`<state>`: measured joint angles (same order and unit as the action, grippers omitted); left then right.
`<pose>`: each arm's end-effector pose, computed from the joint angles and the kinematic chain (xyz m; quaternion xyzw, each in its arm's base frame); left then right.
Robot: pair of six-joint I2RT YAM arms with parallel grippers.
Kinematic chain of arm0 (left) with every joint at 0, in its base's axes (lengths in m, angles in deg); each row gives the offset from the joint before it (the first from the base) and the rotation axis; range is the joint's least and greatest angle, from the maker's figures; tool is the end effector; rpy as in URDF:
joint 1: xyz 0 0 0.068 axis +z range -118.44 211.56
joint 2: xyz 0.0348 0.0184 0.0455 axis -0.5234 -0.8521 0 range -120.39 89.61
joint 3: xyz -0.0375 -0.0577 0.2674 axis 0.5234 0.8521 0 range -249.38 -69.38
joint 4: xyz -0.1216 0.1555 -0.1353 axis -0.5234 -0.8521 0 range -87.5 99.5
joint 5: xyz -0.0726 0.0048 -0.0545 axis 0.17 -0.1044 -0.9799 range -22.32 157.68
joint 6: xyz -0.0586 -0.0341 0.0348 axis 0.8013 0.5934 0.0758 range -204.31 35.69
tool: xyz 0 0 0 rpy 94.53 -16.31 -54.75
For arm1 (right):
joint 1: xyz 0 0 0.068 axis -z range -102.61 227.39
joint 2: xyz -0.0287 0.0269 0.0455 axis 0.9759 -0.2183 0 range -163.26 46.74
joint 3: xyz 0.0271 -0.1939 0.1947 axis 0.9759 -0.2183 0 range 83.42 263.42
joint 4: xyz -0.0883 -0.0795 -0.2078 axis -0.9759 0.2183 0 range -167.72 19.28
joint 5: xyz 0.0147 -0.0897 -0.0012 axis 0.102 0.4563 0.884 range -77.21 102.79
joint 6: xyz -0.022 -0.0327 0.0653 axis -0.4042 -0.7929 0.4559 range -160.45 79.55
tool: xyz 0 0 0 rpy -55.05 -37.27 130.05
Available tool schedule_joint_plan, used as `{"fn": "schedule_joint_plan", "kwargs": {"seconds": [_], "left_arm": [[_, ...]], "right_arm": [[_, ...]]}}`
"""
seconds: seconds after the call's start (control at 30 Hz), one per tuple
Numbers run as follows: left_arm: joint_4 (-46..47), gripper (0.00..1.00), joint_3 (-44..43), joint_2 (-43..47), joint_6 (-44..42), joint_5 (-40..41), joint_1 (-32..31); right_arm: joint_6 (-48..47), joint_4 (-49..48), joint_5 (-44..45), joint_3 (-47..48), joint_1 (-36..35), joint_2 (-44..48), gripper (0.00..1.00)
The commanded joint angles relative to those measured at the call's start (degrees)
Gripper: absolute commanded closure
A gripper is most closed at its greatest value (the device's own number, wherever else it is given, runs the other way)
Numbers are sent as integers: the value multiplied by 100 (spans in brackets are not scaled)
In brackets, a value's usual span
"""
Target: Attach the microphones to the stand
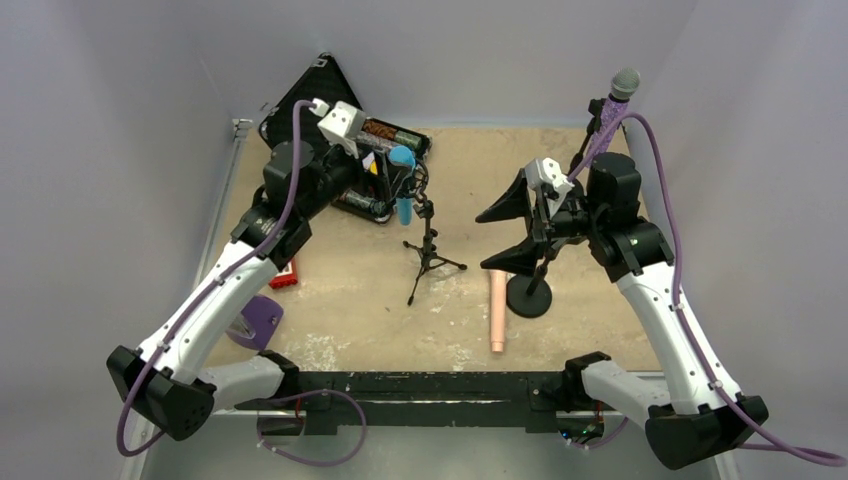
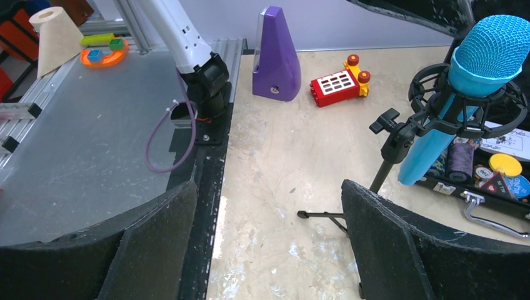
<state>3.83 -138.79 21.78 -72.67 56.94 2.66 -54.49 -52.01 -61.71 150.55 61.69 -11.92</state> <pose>0.2355 -0.1437 0.4175 0.1724 0.7109 -0.2993 0.6127 0.1545 0.1081 0.4067 -0.5115 0.5272 0.4941 0.4651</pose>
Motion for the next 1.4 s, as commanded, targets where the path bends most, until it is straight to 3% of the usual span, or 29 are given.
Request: {"fn": "schedule_joint_plan", "kwargs": {"seconds": [0.0,0.2,0.53,0.8,1.07,1.37], "left_arm": [[-381,4,-203,390,124,408,17],[-636,1,14,904,153,644,17],[-1198,1,847,2567,366,911,17],[-1130,1,2094,3868,597,199,17],[-435,1,3302,4577,723,-662,8],[1325,1,4457,4285,1505,-1415,-13]], "right_arm": [[-192,5,-35,-8,15,100,11],[-496,267,53,99,15,92,11],[-1253,897,112,194,15,99,10],[-2221,1786,401,642,16,-105,10],[-2617,2010,589,606,49,-92,9],[-3180,2178,287,357,238,35,9]]}}
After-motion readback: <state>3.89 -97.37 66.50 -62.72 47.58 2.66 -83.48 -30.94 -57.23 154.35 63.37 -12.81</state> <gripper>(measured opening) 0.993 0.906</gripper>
